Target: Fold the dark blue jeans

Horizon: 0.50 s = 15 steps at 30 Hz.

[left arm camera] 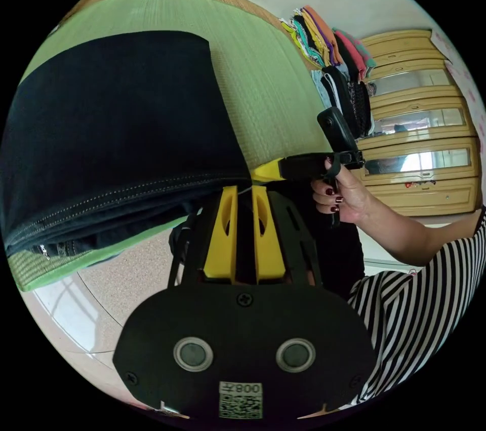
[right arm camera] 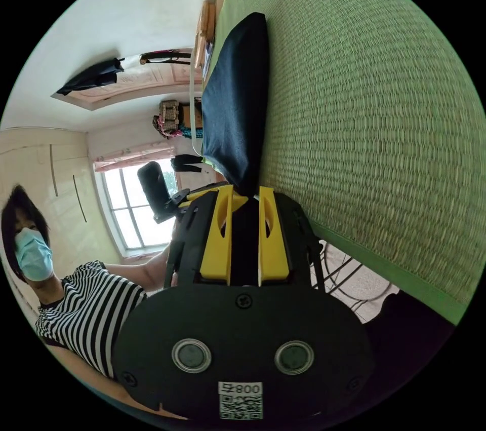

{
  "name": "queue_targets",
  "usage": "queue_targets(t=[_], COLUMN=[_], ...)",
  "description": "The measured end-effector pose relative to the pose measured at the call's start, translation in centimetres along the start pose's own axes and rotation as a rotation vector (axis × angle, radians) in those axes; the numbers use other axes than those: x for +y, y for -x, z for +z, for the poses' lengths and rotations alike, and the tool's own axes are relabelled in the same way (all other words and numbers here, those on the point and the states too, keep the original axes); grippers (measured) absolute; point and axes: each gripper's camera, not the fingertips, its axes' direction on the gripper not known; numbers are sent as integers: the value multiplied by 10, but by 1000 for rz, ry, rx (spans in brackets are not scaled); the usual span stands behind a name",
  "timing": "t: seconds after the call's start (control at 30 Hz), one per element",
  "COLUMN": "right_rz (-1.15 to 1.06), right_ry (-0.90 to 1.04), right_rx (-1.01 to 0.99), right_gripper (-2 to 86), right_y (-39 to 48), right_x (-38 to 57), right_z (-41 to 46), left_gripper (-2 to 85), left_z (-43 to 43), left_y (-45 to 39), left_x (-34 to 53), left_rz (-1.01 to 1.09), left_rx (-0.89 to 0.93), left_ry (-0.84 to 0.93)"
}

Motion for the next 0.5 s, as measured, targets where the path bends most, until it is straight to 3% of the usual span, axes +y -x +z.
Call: queue_targets(t=[0.5], right_rz=[59], right_ry=[-1], right_rx=[-138], right_gripper=[94], right_y=[-58], right_x=[2], right_z=[-9], left_gripper=[2], left_z=[-2], left_y=[-9], left_x=[-1], left_rz=[50], left_rx=[19], left_ry=[-74])
